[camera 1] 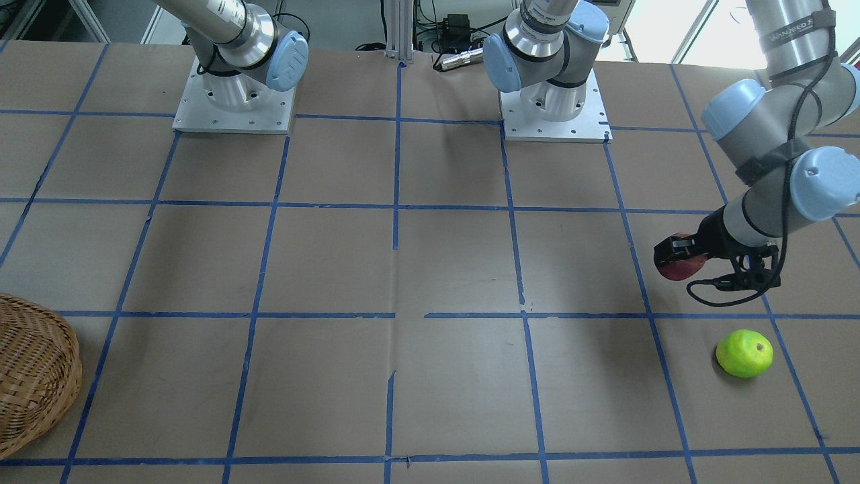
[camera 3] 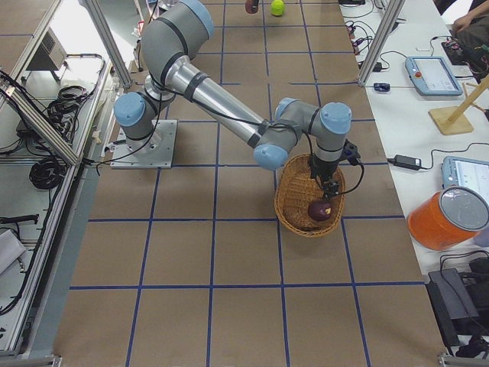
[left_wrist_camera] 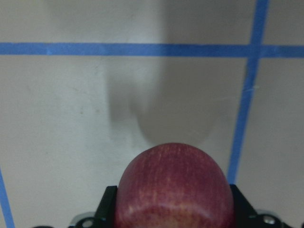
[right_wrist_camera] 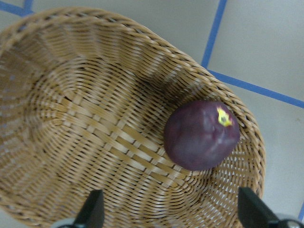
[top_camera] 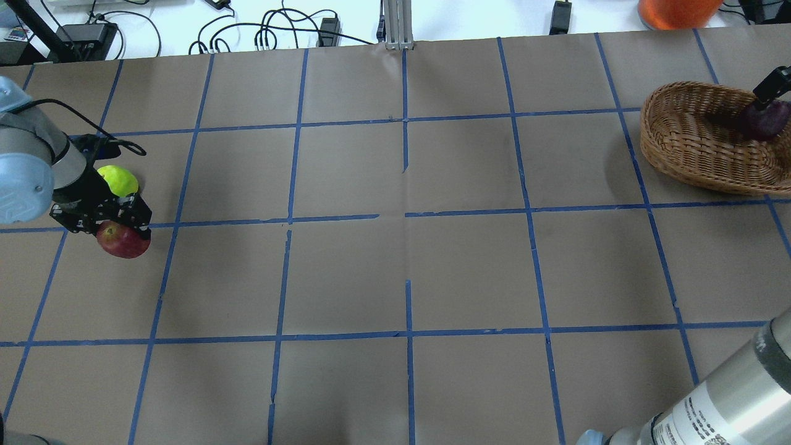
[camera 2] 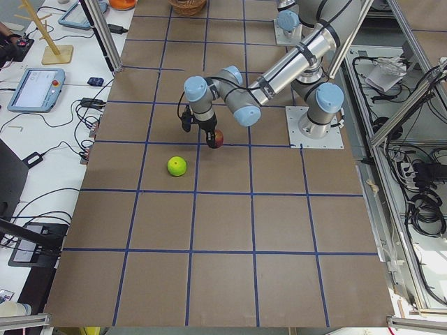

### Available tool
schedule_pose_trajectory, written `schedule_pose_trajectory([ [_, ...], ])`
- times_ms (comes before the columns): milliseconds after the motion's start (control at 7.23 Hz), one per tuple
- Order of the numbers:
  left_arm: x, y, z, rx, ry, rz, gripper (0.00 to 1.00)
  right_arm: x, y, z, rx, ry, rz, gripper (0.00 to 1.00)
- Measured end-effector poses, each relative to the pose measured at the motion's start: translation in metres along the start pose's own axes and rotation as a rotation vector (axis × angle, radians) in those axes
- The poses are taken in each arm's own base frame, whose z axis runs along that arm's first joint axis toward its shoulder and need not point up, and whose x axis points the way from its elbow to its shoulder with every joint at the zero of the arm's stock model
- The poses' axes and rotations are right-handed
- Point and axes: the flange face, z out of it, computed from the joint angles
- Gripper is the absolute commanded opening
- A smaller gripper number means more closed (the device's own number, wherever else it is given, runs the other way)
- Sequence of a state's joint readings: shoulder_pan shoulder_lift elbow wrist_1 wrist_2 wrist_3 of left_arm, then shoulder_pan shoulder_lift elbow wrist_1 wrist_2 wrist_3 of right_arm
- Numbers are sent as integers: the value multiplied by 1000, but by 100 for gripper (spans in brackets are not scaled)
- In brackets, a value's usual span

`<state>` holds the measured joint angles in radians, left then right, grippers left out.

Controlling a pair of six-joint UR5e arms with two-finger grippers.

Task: Put all apples into basket
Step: 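Carry the red apple to the table center and release it with the left gripper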

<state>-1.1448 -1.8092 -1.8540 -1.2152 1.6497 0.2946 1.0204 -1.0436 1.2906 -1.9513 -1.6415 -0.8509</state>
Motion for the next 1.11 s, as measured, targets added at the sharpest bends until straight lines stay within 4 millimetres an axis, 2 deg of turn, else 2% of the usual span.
schedule_pose_trajectory([
  [138, 51, -3, -12, 14, 11, -70, 4, -30, -11, -34, -8, -15, 12, 100],
  [277, 108, -3, -18, 29, 28, -146, 4, -69, -24, -66, -12, -23, 28, 100],
  [415, 164, 0, -21, 40, 39, -202, 4, -109, -37, -89, -10, -27, 48, 100],
  [553, 229, 7, -25, 66, 67, -240, 4, -141, -47, -103, -8, -34, 67, 100],
  [692, 288, 16, -23, 103, 116, -283, 4, -162, -53, -111, -11, -44, 85, 100],
  [830, 338, 24, -11, 131, 156, -311, 5, -183, -56, -116, -21, -57, 101, 100],
  [969, 378, 31, 8, 144, 176, -300, 11, -201, -60, -117, -35, -67, 115, 100],
  [1107, 407, 36, 28, 147, 191, -283, 41, -211, -63, -114, -45, -73, 119, 100],
])
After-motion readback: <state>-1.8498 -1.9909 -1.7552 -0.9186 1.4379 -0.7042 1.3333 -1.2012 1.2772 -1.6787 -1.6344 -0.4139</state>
